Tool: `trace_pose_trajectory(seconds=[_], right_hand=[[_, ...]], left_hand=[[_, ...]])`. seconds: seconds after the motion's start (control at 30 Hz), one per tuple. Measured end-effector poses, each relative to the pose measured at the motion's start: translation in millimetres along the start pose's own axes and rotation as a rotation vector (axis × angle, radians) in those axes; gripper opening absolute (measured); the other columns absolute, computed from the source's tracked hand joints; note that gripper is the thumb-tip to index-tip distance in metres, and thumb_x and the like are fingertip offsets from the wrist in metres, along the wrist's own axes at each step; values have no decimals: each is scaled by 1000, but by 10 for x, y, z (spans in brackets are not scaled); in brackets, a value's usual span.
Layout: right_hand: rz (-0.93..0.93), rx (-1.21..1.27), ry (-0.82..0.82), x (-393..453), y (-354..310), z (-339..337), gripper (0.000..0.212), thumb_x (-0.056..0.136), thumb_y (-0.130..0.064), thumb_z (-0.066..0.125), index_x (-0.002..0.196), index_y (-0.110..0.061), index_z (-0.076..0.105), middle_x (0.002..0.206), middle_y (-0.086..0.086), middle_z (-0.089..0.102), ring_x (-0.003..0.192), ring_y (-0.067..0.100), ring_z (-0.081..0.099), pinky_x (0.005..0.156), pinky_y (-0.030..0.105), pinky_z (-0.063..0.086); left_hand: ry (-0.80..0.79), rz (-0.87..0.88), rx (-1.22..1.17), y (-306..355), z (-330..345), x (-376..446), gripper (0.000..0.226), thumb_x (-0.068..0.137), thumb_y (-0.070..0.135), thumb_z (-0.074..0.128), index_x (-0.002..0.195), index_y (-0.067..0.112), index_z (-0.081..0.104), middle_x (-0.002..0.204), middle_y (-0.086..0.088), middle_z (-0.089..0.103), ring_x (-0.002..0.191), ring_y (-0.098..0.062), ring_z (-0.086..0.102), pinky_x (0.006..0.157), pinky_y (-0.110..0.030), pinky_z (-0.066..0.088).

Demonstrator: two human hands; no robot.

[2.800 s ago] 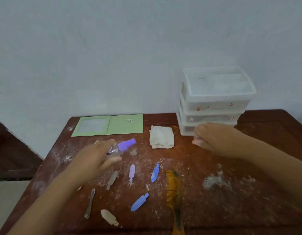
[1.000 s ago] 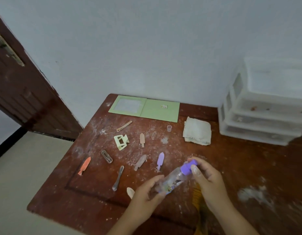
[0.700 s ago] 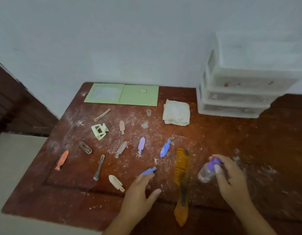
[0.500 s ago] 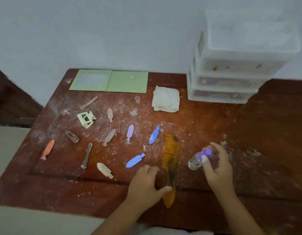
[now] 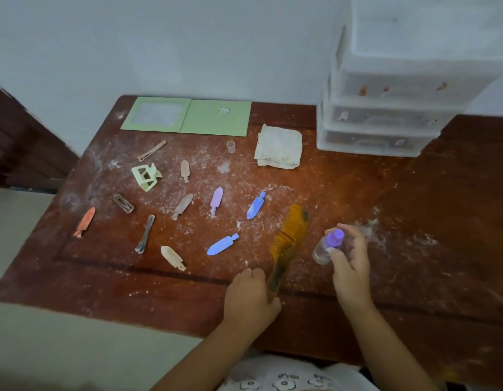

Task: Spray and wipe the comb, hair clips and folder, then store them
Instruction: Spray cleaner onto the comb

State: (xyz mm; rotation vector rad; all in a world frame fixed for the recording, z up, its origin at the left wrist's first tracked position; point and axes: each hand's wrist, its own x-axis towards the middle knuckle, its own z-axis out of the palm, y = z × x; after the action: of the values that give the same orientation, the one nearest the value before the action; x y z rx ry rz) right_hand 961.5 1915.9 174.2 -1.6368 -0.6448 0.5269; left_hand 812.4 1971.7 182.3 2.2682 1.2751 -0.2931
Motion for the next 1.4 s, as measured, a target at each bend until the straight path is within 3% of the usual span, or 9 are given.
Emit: trace_pose_trajectory(seconds=[0.2,0.33,0.47,0.63,0.73,0.87,1.1,1.27,1.4], right_hand=[[-110,-132,-45,11,30,56,48,71,-46,44,107,-13,44,96,-7,46,88,-10,49,76,-3,33],[-170,-229,-23,31,61,92,40,75,-38,51,104,-10,51,90,-5,50,83,0,48,72,0,35],[-124,-153,-70,32,50,144,68,77,-43,42,130,-1,35,101,-12,52,92,-5,50,70,0,39],[-50,-129,2,1,-85,321,73,73,-25,42,138,1,21,96,0,48,71,-1,52,63,5,39],[-16,-185,-35,38,-184,415,73,76,-22,49,141,-7,19,110,10,46,68,9,51,61,7,37],[-51,-348,-154,9,-241,534,68,79,-10,68,137,-13,32,120,-5,38,109,12,41,89,24,31],[-112,-445,-23,-284,-133,751,51,76,8,65,124,1,48,115,21,55,95,24,52,79,34,41],[-92,-543,5,-319,-84,799,61,80,2,62,129,-25,36,108,21,59,78,35,60,68,37,44],[-43,-581,-235,-295,-168,827,64,88,-4,51,136,-33,18,124,10,50,97,27,56,77,31,43]], left_hand=[[124,34,-152,-122,-57,20,17,89,19,48,99,9,56,103,-10,54,99,-26,53,78,-31,38],[105,40,-369,-232,-152,7,9,90,15,50,81,19,50,80,-6,59,76,-19,58,71,-32,41],[-51,-95,-797,-267,-291,-2,22,88,5,51,74,22,49,62,-1,54,38,1,46,44,-16,38],[-140,-359,-1329,-320,-473,-34,11,88,2,51,84,12,54,64,2,61,42,1,54,39,-12,38],[-175,-363,-1385,-398,-567,-36,10,88,3,52,84,12,54,66,1,64,45,0,59,41,-12,43],[-162,-326,-1403,-537,-634,2,16,90,2,49,79,12,53,59,3,64,43,-1,58,41,-13,46],[-132,-268,-1322,-770,-522,14,16,91,1,47,78,10,50,70,-4,60,42,0,57,41,-13,45],[-155,-237,-1316,-857,-518,-21,17,90,-3,47,77,8,50,64,-5,60,39,-2,55,38,-14,43],[-134,-165,-1247,-946,-574,-35,19,90,-5,44,77,8,49,62,-4,59,36,-2,50,35,-15,39]])
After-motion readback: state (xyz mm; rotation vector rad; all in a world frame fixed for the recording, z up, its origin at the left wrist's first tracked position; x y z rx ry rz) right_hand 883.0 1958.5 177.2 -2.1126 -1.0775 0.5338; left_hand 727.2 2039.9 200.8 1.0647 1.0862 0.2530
